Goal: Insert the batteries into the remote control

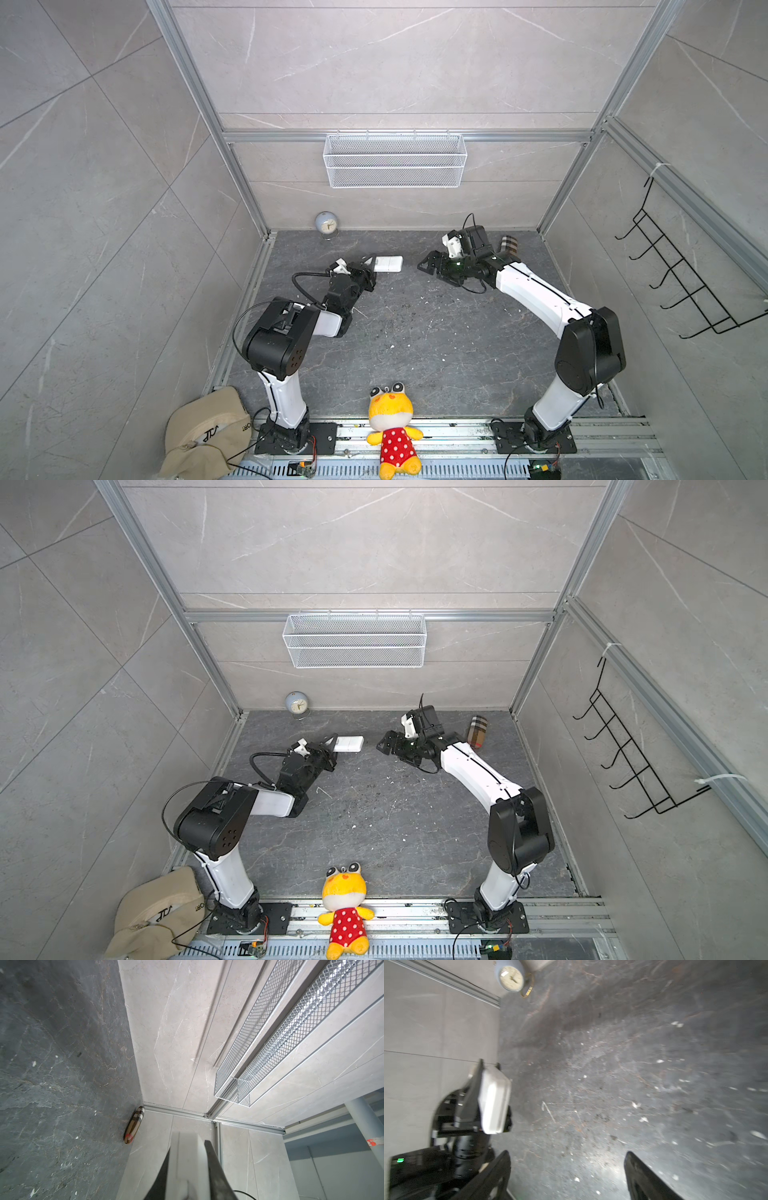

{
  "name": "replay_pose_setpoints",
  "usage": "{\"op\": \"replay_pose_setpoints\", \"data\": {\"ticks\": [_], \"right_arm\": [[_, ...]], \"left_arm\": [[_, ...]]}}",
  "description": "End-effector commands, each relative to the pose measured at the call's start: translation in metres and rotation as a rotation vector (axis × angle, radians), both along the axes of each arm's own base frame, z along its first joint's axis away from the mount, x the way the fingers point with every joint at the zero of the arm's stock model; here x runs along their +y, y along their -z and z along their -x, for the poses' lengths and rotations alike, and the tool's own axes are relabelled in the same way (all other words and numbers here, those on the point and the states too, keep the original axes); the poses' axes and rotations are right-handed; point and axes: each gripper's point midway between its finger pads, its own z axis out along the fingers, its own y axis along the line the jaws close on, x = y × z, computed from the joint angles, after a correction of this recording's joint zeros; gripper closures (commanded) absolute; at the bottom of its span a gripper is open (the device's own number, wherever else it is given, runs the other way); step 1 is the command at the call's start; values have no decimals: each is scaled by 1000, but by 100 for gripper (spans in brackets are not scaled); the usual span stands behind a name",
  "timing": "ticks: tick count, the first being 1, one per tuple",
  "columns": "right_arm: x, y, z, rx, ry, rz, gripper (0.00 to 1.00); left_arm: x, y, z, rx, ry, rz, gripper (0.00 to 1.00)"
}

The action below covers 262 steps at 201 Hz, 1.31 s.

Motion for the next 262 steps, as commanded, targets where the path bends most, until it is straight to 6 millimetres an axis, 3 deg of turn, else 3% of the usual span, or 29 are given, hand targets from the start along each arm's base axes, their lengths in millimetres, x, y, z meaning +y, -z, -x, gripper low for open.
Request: {"op": "replay_pose_setpoints", "data": {"ticks": [1, 19, 44, 92, 134, 262], "right_arm": [[37, -38, -10, -25, -41, -298, 14], [45, -45, -19, 1, -9, -419, 14], [52, -36, -26, 52, 19, -474, 20], [71, -19, -21, 103, 27, -474, 38], [86, -14, -18, 131, 28, -515, 46], [94, -10, -18, 139, 44, -525, 63]], "left_arm": [[9, -25, 1, -74, -33, 74, 88], [9, -26, 1, -75, -31, 78, 89], [7, -29, 1, -77, -25, 91, 88], [2, -32, 0, -81, -17, 109, 88], [3, -30, -1, -80, -32, 130, 89], [1, -25, 0, -62, -62, 176, 89]]}}
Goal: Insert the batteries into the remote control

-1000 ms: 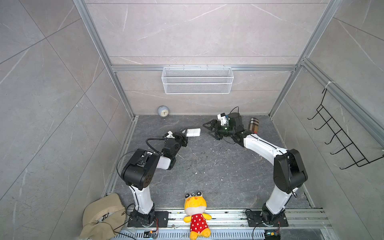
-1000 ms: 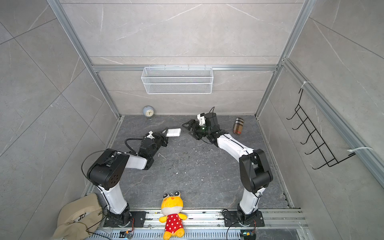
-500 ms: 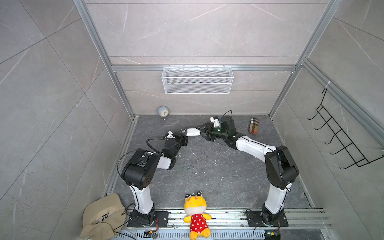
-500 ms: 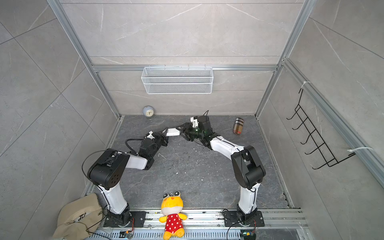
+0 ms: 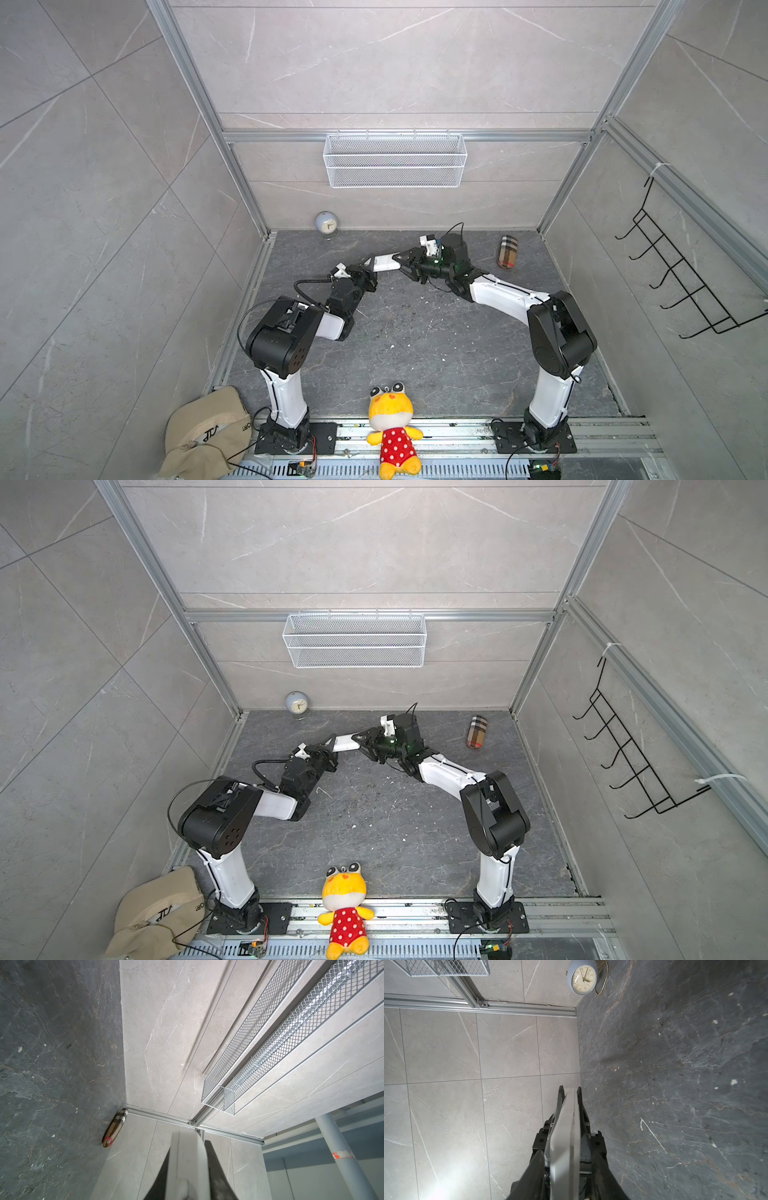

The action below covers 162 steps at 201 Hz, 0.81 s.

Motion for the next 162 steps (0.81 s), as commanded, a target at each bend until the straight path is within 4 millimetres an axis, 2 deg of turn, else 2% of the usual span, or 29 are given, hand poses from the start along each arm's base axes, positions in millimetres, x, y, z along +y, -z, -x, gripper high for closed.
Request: {"op": "replay_pose_setpoints", "data": {"ticks": [1, 39, 57, 72, 83, 108, 162], "right_arm": [[6, 8, -1, 4, -1, -4, 63], [10, 12, -1, 13, -7, -1, 75], [10, 15, -1, 18, -8, 1, 83], [10, 18, -1, 22, -9, 4, 84], [11, 19, -1, 26, -12, 4, 88], [13, 21, -1, 34, -19, 9, 85], [12, 22, 1, 38, -42, 49, 85]], "left_arm": [[0, -20, -1, -71, -13, 49, 89], [-1, -18, -1, -63, -11, 52, 89], [-2, -18, -1, -63, -9, 56, 89], [-2, -19, -2, -65, -8, 58, 89], [-2, -20, -2, -67, -8, 59, 89], [-4, -23, -2, -74, 2, 61, 89], [-11, -30, -1, -85, 15, 73, 88]]}}
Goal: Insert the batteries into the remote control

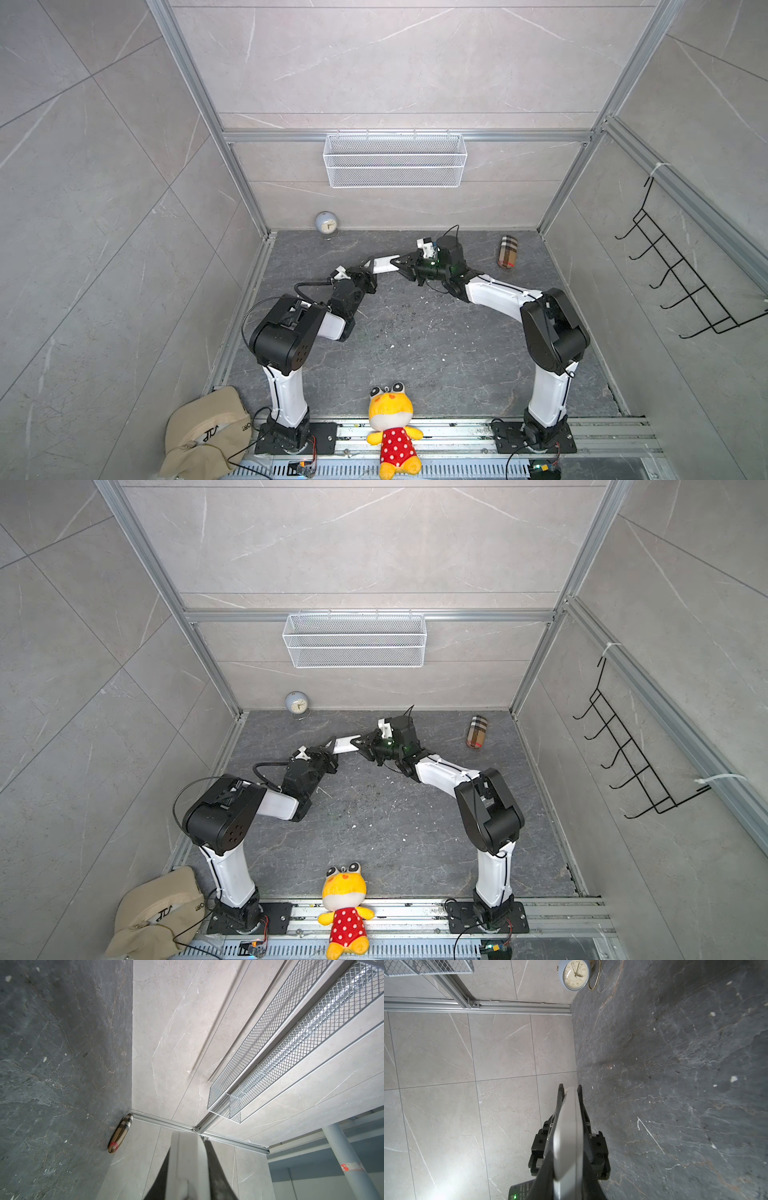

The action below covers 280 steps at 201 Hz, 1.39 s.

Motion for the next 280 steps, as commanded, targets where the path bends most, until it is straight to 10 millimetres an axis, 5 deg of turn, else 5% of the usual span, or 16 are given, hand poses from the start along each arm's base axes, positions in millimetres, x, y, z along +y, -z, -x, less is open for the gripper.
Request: {"op": "replay_pose_setpoints", "data": {"ticks": [1, 16, 42, 120, 177, 280], "right_arm": [[5, 6, 4, 1, -37, 44, 85], [0, 3, 5, -19, -53, 90, 79], [-13, -7, 11, -85, -114, 225, 51], [-59, -27, 32, -439, -301, 646, 5], [-36, -15, 36, -562, -496, 639, 4], [-8, 0, 29, -691, -496, 744, 5]], "left_arm": [[-9, -44, 1, -123, 18, 75, 88], [-7, -44, 2, -121, 12, 74, 88], [1, -38, 6, -114, -7, 49, 88], [-7, -22, 14, -63, 86, -78, 88], [-32, -17, 23, 31, 307, -286, 88], [-46, -30, 24, 20, 417, -361, 88]]}}
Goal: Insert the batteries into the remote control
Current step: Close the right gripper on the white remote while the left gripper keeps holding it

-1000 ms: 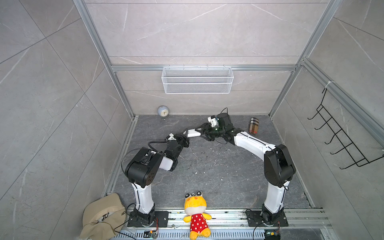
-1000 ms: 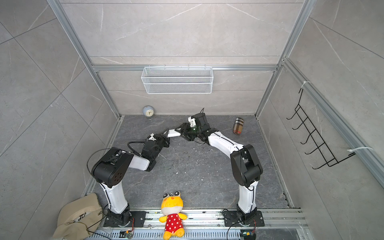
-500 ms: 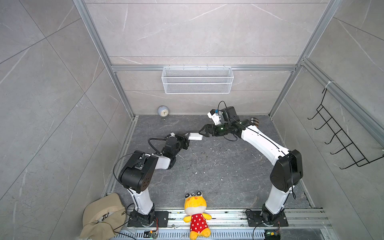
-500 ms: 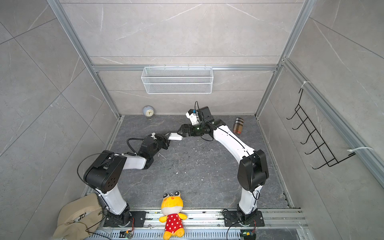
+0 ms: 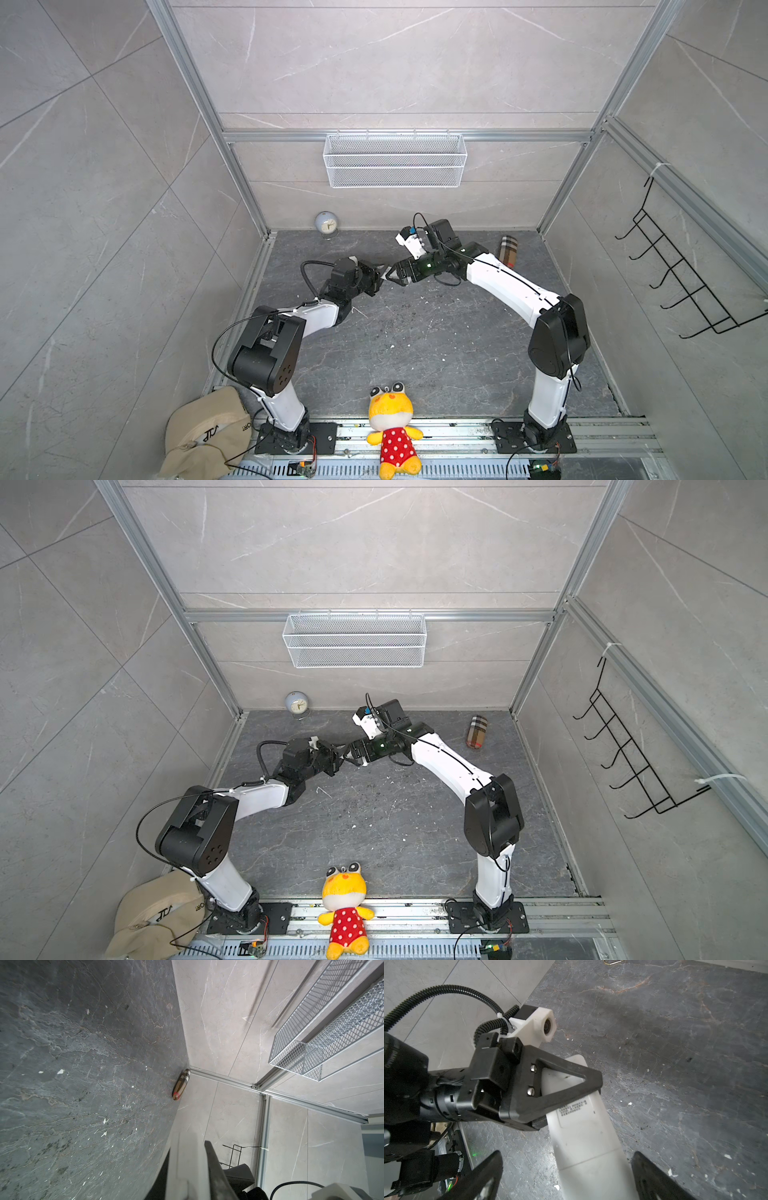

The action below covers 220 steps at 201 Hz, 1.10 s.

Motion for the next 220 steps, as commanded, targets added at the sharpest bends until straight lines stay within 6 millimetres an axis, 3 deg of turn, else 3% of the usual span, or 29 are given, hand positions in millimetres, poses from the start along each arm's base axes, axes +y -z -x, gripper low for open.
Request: {"op": "replay_pose_setpoints", "data": {"ticks": [1, 101, 220], "right_arm": [[2, 8, -8, -47, -3, 38, 5], [1, 37, -12, -39, 1, 125, 13], [9, 33, -9, -24, -10, 90, 35]], "left_arm": [[-6, -31, 0, -85, 51, 15, 88], [-9, -40, 1, -93, 71, 7, 88], [-9, -40, -2, -91, 62, 12, 88]]}}
